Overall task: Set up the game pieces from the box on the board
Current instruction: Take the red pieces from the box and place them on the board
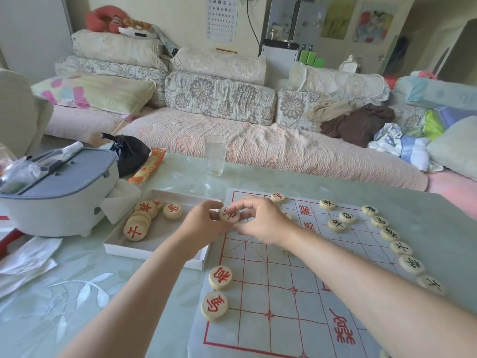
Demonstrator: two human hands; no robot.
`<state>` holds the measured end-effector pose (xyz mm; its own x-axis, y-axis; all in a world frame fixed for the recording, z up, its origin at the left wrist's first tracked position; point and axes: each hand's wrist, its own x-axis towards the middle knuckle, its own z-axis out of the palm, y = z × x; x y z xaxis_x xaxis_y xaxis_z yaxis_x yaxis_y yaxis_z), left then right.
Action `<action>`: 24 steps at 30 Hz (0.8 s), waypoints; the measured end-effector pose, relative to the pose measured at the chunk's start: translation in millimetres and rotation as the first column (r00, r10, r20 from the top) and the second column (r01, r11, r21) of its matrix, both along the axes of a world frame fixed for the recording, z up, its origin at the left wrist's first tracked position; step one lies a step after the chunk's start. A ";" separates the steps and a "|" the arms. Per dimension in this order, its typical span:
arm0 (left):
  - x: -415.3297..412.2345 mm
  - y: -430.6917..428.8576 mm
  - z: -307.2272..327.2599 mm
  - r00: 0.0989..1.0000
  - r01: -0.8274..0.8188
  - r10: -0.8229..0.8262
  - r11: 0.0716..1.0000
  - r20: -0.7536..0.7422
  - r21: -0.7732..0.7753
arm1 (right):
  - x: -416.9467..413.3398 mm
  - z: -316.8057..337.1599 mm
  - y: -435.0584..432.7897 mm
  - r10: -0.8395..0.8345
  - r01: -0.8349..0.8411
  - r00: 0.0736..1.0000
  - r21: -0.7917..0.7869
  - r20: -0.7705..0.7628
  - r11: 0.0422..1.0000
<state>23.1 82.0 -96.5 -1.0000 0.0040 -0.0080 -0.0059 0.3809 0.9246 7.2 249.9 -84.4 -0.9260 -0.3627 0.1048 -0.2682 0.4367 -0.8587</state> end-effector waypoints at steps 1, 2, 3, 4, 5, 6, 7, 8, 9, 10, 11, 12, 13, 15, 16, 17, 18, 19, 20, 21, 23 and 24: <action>1.8 -1.2 -0.4 1.000 -0.010 0.010 1.000 -0.002 -0.003 | 2.8 -0.8 -1.4 -0.001 0.002 1.000 0.018 -0.024 1.000; 2.5 -2.8 -1.8 1.000 -0.006 0.005 0.999 -0.020 -0.039 | 4.7 -2.3 -2.2 -0.011 0.013 0.999 0.039 -0.052 0.999; 4.9 -3.7 -1.1 0.999 0.009 -0.012 0.996 -0.039 -0.086 | 4.7 -5.4 -3.0 -0.032 0.036 0.997 0.060 -0.077 0.998; 6.3 -5.1 -0.4 0.998 0.026 -0.034 0.991 -0.054 -0.131 | 4.8 -8.7 -3.4 -0.052 0.061 0.994 0.088 -0.100 0.994; 7.8 -6.4 0.4 0.997 0.037 -0.048 0.986 -0.065 -0.164 | 4.8 -11.7 -3.9 -0.072 0.084 0.991 0.111 -0.114 0.990; 6.8 -8.9 -1.4 0.996 0.046 -0.061 0.977 -0.065 -0.208 | 6.1 -13.3 -4.6 -0.090 0.105 0.989 0.134 -0.116 0.985; 6.3 -10.3 -2.8 0.995 0.054 -0.072 0.967 -0.063 -0.247 | 7.0 -15.3 -5.2 -0.107 0.122 0.988 0.147 -0.107 0.982; 6.1 -11.6 -4.9 0.995 0.051 -0.074 0.955 -0.068 -0.293 | 8.4 -16.7 -6.0 -0.124 0.139 0.987 0.154 -0.100 0.978; 6.8 -12.6 -6.2 0.994 0.037 -0.069 0.942 -0.082 -0.334 | 9.9 -17.7 -6.9 -0.152 0.166 0.984 0.163 -0.096 0.972; 7.5 -14.6 -7.8 0.992 0.015 -0.063 0.919 -0.107 -0.394 | 11.3 -18.5 -7.9 -0.184 0.201 0.977 0.190 -0.105 0.961; 8.1 -17.2 -9.2 0.988 -0.005 -0.069 0.880 -0.139 -0.474 | 12.4 -19.6 -10.0 -0.216 0.238 0.969 0.228 -0.119 0.944; 8.8 -20.0 -10.5 0.983 -0.018 -0.088 0.827 -0.161 -0.562 | 13.3 -21.0 -11.8 -0.242 0.273 0.960 0.276 -0.142 0.922; 9.1 -22.8 -11.7 0.981 -0.020 -0.108 0.777 -0.164 -0.630 | 13.4 -23.9 -13.6 -0.261 0.304 0.950 0.326 -0.170 0.895; 8.7 -28.4 -14.7 0.987 0.009 -0.116 0.738 -0.114 -0.675 | 13.6 -30.6 -15.9 -0.257 0.335 0.938 0.412 -0.234 0.847; 8.0 -30.7 -16.8 0.990 0.021 -0.111 0.739 -0.092 -0.674 | 14.2 -33.5 -16.4 -0.240 0.334 0.937 0.448 -0.255 0.829; 7.4 -32.4 -18.3 0.990 0.027 -0.112 0.738 -0.083 -0.674 | 14.7 -35.7 -17.0 -0.219 0.325 0.939 0.484 -0.263 0.812; 7.3 -33.6 -19.4 0.990 0.029 -0.115 0.735 -0.083 -0.678 | 15.4 -37.1 -17.7 -0.195 0.311 0.944 0.518 -0.267 0.797; 7.2 -34.6 -19.7 0.989 0.031 -0.119 0.729 -0.083 -0.683 | 15.7 -38.3 -18.1 -0.175 0.301 0.947 0.544 -0.270 0.783; 7.1 -36.1 -19.4 0.989 0.031 -0.121 0.727 -0.084 -0.686 | 15.7 -38.1 -19.0 -0.162 0.297 0.947 0.561 -0.279 0.772; 6.8 -38.4 -18.5 0.989 0.027 -0.117 0.725 -0.085 -0.688 | 15.2 -37.5 -20.2 -0.158 0.303 0.944 0.569 -0.290 0.765; 7.2 -45.5 -14.3 0.990 0.001 -0.097 0.724 -0.100 -0.690 | 13.0 -33.1 -25.9 -0.173 0.338 0.928 0.547 -0.331 0.766; 7.3 -50.4 -11.6 0.989 -0.025 -0.083 0.720 -0.122 -0.694 | 11.0 -29.7 -30.2 -0.182 0.360 0.915 0.522 -0.360 0.774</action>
<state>30.3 31.7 -108.0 -0.9903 0.0800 0.1133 0.1186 0.9120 0.3927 18.2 219.7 -114.1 -0.9584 -0.1753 0.2253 -0.2459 0.9078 -0.3397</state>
